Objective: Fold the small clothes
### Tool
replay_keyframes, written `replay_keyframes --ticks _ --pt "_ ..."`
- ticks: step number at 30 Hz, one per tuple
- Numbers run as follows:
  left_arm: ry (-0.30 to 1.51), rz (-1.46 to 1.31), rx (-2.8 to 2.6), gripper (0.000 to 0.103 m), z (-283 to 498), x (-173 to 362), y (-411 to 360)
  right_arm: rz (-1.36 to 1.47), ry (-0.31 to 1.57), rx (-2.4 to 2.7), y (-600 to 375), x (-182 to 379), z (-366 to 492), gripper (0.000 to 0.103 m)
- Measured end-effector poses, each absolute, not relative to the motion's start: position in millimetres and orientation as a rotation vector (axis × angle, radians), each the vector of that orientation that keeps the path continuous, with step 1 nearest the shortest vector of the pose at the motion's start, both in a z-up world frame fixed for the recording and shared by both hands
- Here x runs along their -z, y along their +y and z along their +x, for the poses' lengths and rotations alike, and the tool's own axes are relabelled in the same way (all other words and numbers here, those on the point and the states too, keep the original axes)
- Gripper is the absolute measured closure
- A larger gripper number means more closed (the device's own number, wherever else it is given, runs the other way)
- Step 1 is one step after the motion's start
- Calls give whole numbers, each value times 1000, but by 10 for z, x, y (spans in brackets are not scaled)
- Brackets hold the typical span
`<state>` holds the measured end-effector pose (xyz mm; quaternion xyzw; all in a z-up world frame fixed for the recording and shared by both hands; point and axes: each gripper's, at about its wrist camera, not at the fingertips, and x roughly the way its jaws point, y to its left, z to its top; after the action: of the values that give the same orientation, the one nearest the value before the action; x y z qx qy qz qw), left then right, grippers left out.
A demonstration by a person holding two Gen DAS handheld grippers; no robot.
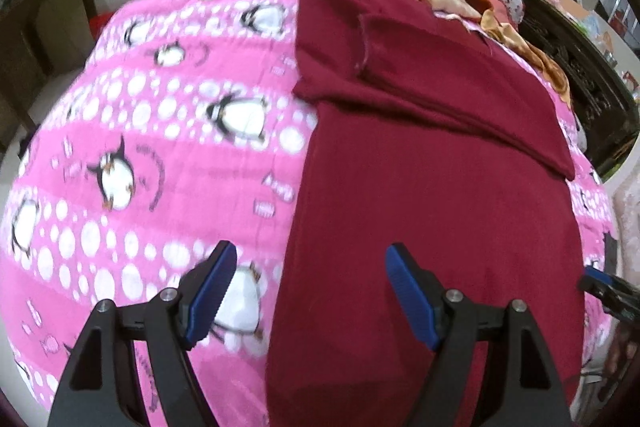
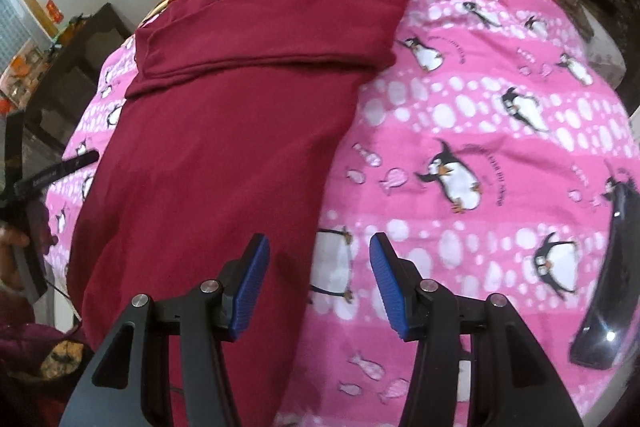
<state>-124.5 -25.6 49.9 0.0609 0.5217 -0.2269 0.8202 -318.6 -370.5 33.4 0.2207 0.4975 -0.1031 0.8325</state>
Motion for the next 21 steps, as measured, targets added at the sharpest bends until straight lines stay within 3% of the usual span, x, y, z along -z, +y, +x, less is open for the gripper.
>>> replay_keyframes --ticks 4,5,6,9,19,21 --pt "1144 81 465 22 -1239 -426 -82 587 1017 206 -3779 -193 -3096 49" --pt "1152 75 462 22 -1239 -409 -57 613 1011 205 -3796 -160 -3070 53" --pt "1162 69 460 22 -1241 -390 -35 621 1006 211 -3802 -139 -3054 69" --pt "1182 64 464 22 -1276 -351 15 535 975 223 -3741 -258 -3065 95" --pt "1168 151 480 22 -1440 -303 -18 494 993 228 -3728 -374 -3129 94" --pt "1174 147 482 22 -1452 -308 -4 532 1022 187 -3736 -392 -3178 79"
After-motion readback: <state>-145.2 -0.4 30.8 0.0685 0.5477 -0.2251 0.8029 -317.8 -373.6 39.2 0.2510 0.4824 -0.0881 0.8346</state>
